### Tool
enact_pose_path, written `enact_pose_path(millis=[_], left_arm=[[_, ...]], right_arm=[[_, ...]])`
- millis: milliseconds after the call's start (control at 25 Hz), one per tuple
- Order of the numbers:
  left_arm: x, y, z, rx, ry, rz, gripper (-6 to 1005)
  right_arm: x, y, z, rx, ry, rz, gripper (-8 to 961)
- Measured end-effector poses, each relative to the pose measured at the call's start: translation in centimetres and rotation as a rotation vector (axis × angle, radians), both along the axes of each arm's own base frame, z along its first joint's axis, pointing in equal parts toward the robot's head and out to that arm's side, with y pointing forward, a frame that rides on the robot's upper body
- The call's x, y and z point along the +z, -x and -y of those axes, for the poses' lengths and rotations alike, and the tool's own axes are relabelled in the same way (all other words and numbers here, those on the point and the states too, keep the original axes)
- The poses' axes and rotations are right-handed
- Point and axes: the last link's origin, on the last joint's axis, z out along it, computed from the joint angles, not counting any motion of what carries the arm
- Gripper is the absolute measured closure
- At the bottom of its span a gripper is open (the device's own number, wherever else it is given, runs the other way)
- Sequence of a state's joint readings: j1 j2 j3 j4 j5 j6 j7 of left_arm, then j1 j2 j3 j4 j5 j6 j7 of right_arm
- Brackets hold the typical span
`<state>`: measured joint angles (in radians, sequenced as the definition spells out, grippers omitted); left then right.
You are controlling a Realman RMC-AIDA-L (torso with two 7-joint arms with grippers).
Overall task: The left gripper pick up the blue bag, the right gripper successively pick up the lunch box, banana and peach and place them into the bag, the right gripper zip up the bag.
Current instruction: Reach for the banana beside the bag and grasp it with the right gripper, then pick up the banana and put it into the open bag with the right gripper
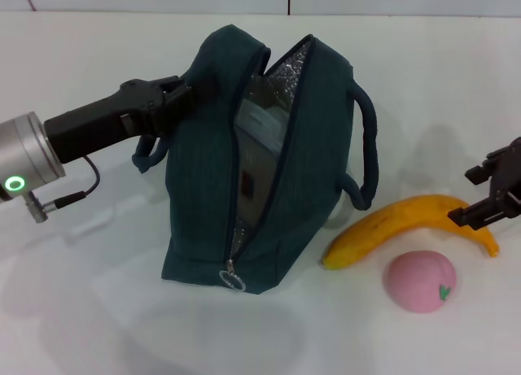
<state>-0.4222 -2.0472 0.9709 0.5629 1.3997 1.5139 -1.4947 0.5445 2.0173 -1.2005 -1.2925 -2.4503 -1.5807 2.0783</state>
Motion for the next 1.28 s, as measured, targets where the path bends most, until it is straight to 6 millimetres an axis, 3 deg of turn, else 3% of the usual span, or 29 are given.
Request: enact_pose_path(millis=[800, 1240, 1280], left_arm=[[0.0, 0.1, 0.1, -0.009, -0.014, -0.007, 959], [0.3, 0.4, 0.2, 0.006, -0.030, 0.004, 960], [0.3, 0.4, 0.2, 0.008, -0.031, 0.004, 960]], right_arm=[[-3.4, 0.9, -1.0, 0.034, 0.078, 0.105, 211], [-4.0, 0.9, -1.3, 0.038, 0.071, 0.103, 215], [-4.0, 1.0, -1.2, 0.035, 0.069, 0.093, 290]])
